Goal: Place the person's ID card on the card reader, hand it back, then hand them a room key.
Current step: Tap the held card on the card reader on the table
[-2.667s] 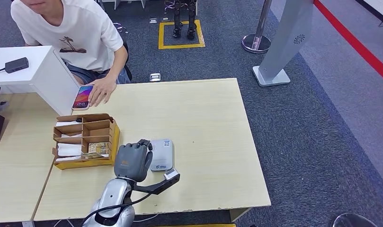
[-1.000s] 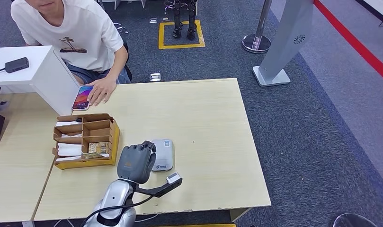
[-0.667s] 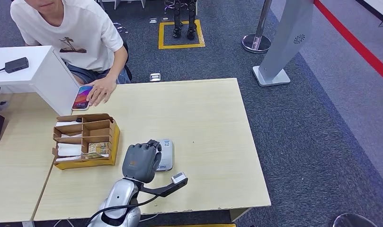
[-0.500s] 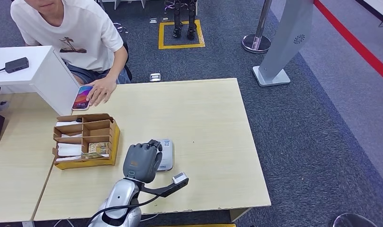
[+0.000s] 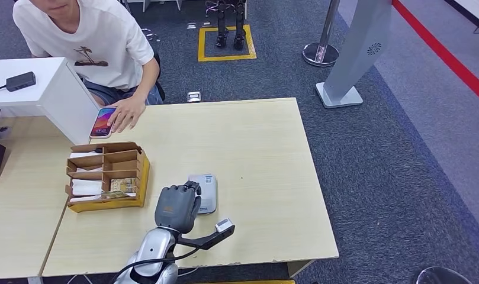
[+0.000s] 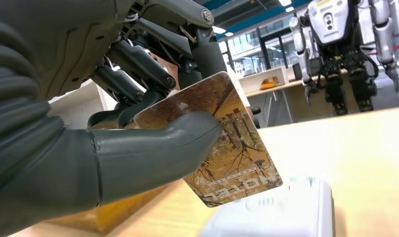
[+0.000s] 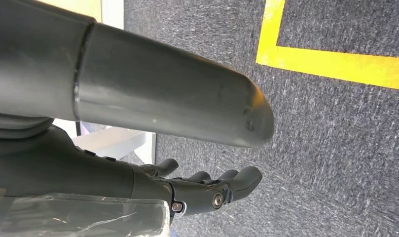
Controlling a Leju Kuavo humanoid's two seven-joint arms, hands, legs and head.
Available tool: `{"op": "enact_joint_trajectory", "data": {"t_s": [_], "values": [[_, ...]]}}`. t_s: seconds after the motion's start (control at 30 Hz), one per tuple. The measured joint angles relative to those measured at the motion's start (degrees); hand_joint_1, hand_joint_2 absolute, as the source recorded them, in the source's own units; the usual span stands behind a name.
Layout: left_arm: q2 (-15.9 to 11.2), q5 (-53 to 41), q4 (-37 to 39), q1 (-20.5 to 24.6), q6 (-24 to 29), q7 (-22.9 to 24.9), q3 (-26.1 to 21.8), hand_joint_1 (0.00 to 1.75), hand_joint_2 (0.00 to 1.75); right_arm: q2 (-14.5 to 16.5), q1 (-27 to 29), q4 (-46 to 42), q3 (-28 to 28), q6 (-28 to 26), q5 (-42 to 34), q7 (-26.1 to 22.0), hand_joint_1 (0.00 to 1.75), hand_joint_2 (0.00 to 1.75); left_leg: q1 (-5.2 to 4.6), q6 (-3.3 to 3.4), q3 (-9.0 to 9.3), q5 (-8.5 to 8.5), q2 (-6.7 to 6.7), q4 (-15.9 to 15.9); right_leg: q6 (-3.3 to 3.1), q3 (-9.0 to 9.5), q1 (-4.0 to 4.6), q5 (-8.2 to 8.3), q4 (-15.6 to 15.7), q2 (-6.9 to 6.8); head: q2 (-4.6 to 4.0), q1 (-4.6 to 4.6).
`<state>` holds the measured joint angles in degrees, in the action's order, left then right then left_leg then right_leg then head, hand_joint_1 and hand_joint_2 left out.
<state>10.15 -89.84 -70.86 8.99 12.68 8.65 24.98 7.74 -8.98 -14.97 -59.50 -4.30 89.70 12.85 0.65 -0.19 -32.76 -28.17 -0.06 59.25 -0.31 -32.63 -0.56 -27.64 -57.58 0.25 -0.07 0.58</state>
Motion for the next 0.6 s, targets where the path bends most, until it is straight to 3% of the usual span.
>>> {"op": "enact_joint_trajectory", "data": {"t_s": [0.2, 0.6], "values": [[-0.27, -0.02, 4.49, 1.2, 1.13, 2.71, 0.37, 1.75, 1.75, 0.0, -0.04, 0.0, 0.39, 0.06, 0.0, 0.32, 0.0, 0.0, 0.0, 0.0, 0.01, 0.0, -0.01, 0.0, 0.0, 0.02, 0.0, 0.0, 0.0, -0.01, 0.0, 0.01], [-0.43, -0.02, 6.54, 2.16, 1.34, 2.8, 0.9, 1.75, 1.75, 0.0, -0.08, 0.0, 0.62, 0.08, 0.0, 0.42, 0.0, 0.0, 0.0, 0.0, 0.03, 0.0, -0.01, 0.0, 0.0, 0.04, 0.0, 0.0, 0.0, -0.01, 0.0, 0.01]]}}
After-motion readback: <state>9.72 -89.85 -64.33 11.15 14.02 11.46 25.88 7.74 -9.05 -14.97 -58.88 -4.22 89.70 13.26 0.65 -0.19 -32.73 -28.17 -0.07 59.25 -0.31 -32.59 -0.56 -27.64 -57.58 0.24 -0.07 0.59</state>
